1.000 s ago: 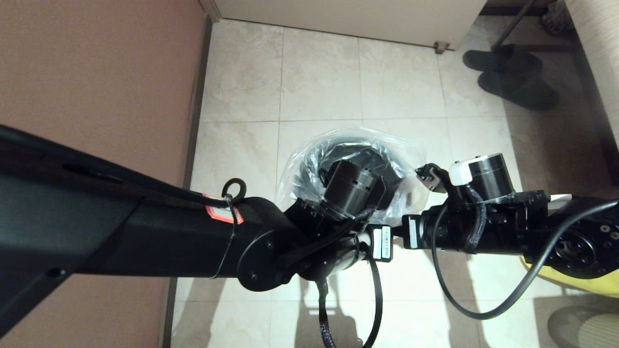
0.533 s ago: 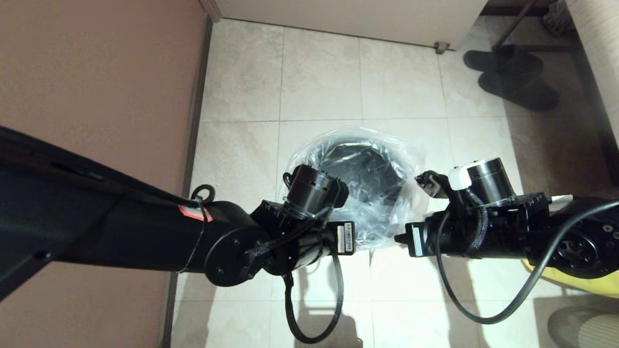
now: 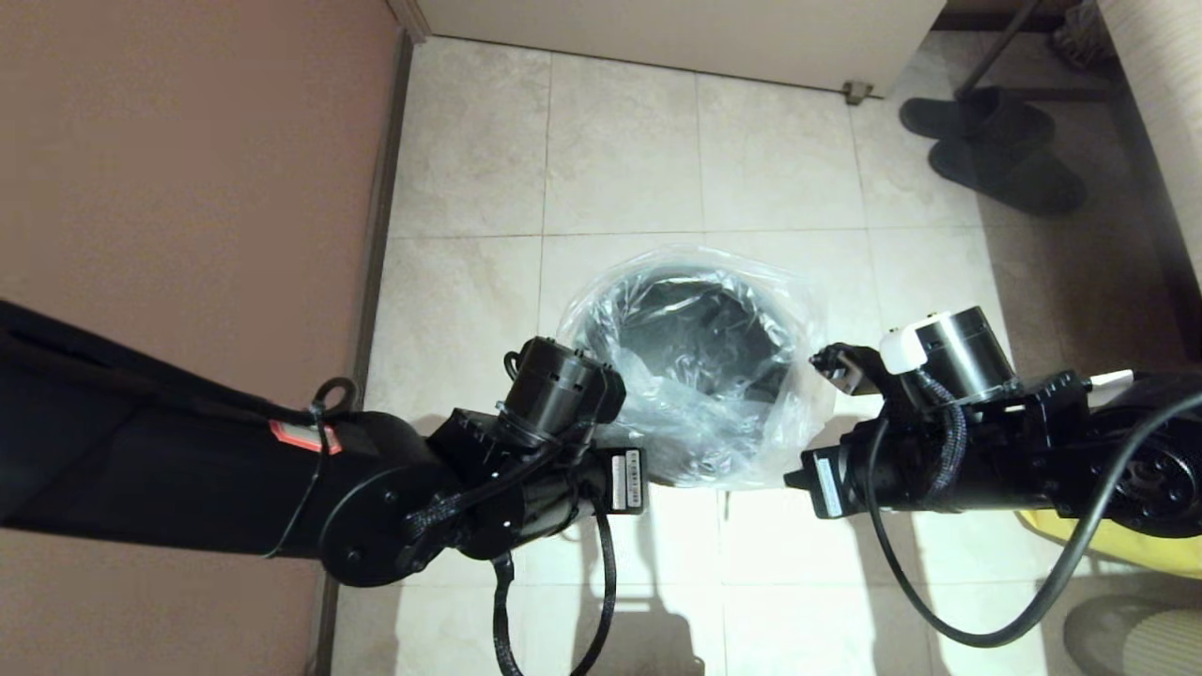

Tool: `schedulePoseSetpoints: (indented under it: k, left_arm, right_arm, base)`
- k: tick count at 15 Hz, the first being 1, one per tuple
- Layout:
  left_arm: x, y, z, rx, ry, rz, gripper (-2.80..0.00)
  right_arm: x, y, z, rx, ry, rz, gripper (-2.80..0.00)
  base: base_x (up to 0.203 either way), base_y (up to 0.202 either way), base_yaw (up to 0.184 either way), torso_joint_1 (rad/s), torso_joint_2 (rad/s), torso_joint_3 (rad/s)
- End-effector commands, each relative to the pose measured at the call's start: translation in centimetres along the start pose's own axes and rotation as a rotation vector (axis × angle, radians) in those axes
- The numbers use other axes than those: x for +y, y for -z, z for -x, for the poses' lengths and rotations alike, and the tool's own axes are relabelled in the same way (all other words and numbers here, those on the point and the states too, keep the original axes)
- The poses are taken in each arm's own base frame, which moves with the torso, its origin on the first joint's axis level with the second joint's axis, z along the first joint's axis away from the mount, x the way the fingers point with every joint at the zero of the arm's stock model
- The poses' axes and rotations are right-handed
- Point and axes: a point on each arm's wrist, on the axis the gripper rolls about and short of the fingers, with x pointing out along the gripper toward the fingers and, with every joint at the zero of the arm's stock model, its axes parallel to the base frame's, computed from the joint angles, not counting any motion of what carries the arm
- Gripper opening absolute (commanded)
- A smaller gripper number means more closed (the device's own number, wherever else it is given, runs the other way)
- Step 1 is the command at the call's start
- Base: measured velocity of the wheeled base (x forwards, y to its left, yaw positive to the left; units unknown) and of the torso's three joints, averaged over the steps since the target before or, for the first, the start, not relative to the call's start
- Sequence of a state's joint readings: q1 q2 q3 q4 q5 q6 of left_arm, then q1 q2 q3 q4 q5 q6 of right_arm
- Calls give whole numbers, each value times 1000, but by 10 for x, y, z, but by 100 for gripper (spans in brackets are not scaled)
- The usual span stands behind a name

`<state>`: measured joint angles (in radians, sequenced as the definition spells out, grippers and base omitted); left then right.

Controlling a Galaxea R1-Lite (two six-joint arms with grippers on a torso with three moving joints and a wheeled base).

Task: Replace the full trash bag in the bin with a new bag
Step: Put the new garbage bag on the trash can

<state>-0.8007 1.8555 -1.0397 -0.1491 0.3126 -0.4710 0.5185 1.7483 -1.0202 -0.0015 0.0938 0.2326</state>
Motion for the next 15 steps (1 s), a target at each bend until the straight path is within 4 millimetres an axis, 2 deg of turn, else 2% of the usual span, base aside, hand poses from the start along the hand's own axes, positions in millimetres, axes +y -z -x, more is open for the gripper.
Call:
schedulePoseSetpoints:
  k: [1, 11, 15]
  left_arm:
    - [3, 1, 0, 4, -9, 5, -280]
    - [14, 15, -6, 27, -31, 6, -280]
    - [16, 5, 12, -24, -10, 44, -280]
  right_arm:
    - [-2, 4, -11, 33, 8, 3, -280]
    - [-13, 20, -62, 127, 37, -10, -280]
    - [-22, 26, -88, 113, 43, -26, -280]
  base:
    - [0, 0, 0, 0, 0, 0]
    - [0, 0, 0, 0, 0, 0]
    - [0, 0, 0, 0, 0, 0]
